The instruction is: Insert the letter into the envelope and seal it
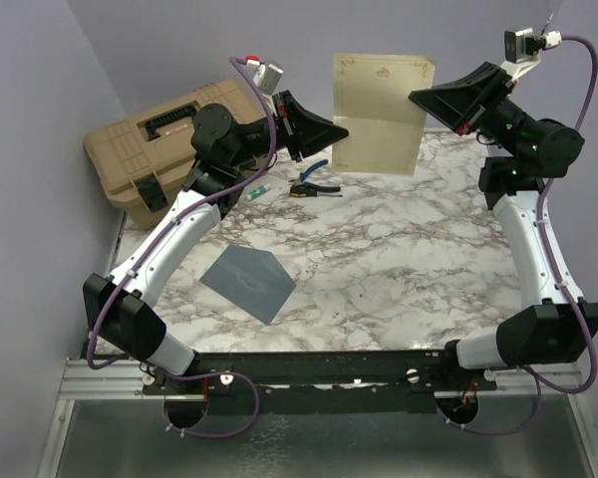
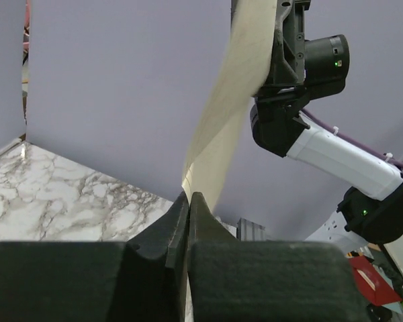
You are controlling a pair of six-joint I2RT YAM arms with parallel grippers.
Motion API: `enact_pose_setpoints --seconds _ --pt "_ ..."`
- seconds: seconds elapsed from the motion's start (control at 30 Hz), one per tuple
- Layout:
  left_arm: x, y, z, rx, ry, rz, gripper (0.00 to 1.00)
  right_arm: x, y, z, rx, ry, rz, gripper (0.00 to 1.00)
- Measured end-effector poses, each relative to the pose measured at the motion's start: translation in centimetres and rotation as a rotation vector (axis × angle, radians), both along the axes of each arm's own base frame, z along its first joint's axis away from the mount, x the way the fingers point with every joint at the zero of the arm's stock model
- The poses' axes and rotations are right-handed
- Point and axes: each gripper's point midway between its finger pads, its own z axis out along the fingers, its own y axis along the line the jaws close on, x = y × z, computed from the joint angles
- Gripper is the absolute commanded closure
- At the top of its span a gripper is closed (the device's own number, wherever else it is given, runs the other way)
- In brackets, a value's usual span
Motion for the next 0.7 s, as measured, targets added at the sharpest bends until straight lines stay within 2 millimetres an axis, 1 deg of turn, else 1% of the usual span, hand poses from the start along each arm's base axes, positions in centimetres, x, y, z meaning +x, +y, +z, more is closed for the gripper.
enact_pose_setpoints --seconds 0.03,0.07,0.1,0.17,0.2,0.27,0.3,0.4,0.53,0.7 --pt "-0.1 0.1 0.1 -0.004 0.002 -0.007 1.00 0.0 0.0 0.0 -0.001 -0.003 0.003 0.98" --pt "-0.2 0.1 0.1 -0.006 0.001 -0.010 1.00 -0.1 0.1 -0.1 -0.006 -0.009 0.008 0.92" --pt "-0.1 0.1 0.2 -0.009 0.000 -0.009 1.00 -0.2 0.1 -0.3 -0.016 -0.016 0.015 0.80" --pt "0.0 0.3 0.3 -0.014 0.001 -0.006 1.00 -0.4 0.3 -0.7 -0.039 -0.024 0.030 0.58" --pt "0.1 0.4 0.3 -0.016 0.000 -0.003 1.00 -0.6 0.4 -1.0 -0.059 -0.036 0.038 0.49" --pt "0.5 0.7 0.3 -0.019 0.000 0.009 1.00 -1.0 0.6 -1.8 -0.111 -0.061 0.054 0.37" --pt "0.7 0.9 0.3 -0.020 0.000 0.015 1.00 -1.2 0.7 -2.3 -0.138 -0.073 0.064 0.33" --pt "1.3 1.3 0.1 -0.020 0.005 0.034 1.00 -1.8 0.9 -3.7 -0.222 -0.104 0.093 0.28" --pt "2.0 1.9 0.2 -0.024 0.006 0.060 1.00 -2.9 1.0 -5.2 -0.322 -0.132 0.115 0.28" --pt "2.7 2.4 0.0 -0.024 0.006 0.080 1.00 -4.2 0.8 -5.4 -0.379 -0.188 0.077 0.28"
